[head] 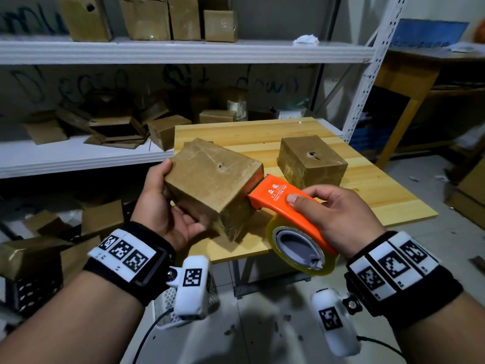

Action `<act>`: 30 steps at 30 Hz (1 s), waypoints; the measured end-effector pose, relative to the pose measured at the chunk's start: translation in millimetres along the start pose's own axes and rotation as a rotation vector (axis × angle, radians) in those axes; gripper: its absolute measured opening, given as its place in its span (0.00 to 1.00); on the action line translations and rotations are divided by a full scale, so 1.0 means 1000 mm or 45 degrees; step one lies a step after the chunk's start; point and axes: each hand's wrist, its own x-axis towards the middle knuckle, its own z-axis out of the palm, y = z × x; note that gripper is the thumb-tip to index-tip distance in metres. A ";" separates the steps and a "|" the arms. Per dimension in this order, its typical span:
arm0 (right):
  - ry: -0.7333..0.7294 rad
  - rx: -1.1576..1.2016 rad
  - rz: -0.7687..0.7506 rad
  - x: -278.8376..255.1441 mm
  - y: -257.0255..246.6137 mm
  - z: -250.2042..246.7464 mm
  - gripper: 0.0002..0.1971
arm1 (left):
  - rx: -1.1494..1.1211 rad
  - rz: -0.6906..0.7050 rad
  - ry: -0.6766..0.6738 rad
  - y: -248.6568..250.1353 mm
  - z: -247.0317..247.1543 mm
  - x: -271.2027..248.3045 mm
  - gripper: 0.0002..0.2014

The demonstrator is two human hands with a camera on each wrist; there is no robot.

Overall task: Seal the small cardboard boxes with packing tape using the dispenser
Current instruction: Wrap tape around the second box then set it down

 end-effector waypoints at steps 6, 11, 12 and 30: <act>0.008 0.029 0.000 0.000 0.004 0.000 0.14 | 0.370 0.234 0.232 0.010 -0.003 0.007 0.30; 0.002 -0.030 0.053 0.002 0.009 0.006 0.15 | 0.811 0.572 0.323 0.012 -0.010 0.012 0.31; 0.004 -0.041 0.062 0.003 0.011 0.006 0.15 | 0.864 0.605 0.319 0.013 -0.011 0.013 0.29; -0.047 -0.276 0.220 -0.007 0.025 0.004 0.20 | 1.464 0.879 0.338 0.004 -0.020 0.019 0.15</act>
